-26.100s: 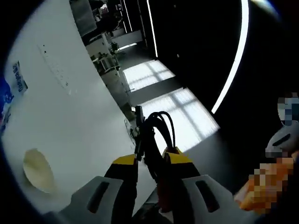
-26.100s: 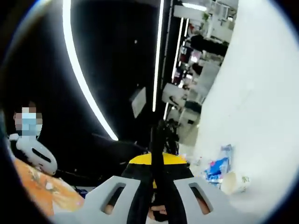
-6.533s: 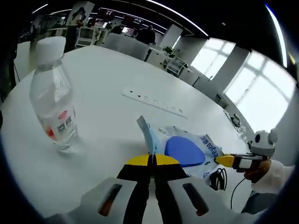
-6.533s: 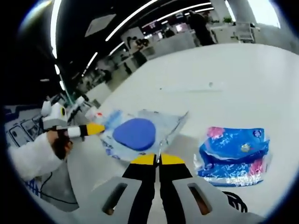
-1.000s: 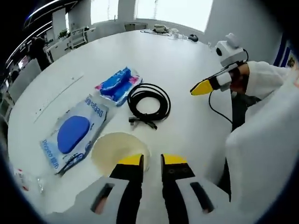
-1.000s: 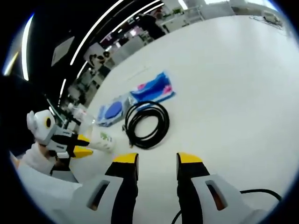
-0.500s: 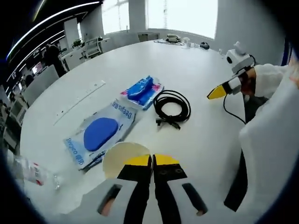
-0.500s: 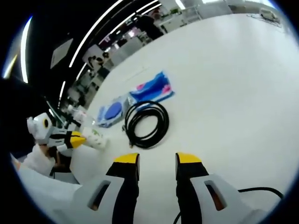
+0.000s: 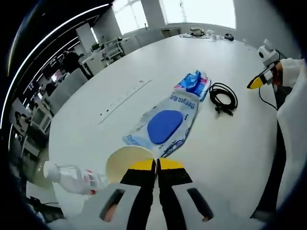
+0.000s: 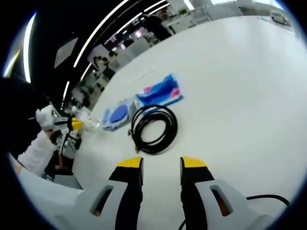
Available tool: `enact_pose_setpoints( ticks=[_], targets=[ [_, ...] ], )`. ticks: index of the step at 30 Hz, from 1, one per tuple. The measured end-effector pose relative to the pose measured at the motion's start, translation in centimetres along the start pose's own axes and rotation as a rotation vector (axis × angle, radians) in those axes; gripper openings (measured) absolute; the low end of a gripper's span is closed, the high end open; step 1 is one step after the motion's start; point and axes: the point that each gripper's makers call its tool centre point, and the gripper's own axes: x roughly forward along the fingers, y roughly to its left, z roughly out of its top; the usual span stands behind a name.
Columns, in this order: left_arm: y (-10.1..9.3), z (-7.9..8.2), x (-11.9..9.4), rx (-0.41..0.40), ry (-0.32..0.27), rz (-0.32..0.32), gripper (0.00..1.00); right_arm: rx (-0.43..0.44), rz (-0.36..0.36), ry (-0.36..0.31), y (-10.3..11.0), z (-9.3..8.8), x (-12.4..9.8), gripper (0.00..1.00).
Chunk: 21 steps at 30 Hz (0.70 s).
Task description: Arrange the tabletop items into an orderly group along one side of the table until the central work area is clear of visible clutter.
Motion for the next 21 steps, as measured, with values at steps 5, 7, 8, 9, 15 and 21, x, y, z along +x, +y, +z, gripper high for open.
enact_pose_setpoints(
  ticks=[5,7,8,9,15,21],
  targets=[
    [2.3,-0.2,0.8,0.007,0.012,0.018,0.00,0.006,-0.008,0.002,-0.2,-0.1,-0.2,0.28],
    [3.2,-0.3,1.1,0.014,0.024,0.027,0.00,0.010,-0.014,0.004,-0.2,-0.1,-0.2,0.28],
    [3.2,-0.2,1.0,0.012,0.025,0.026,0.00,0.014,-0.017,0.004,-0.3,-0.1,-0.2,0.28],
    [3.4,-0.1,1.3,0.003,0.024,0.020,0.00,0.016,-0.018,0.005,-0.3,-0.1,-0.2,0.28],
    [4.0,0.1,2.7,0.001,0.045,-0.017,0.00,0.017,-0.022,0.012,-0.2,0.2,0.1,0.28],
    [3.3,0.0,3.6,-0.013,0.055,-0.051,0.00,0.018,-0.020,0.016,-0.2,0.2,0.3,0.28]
  ],
)
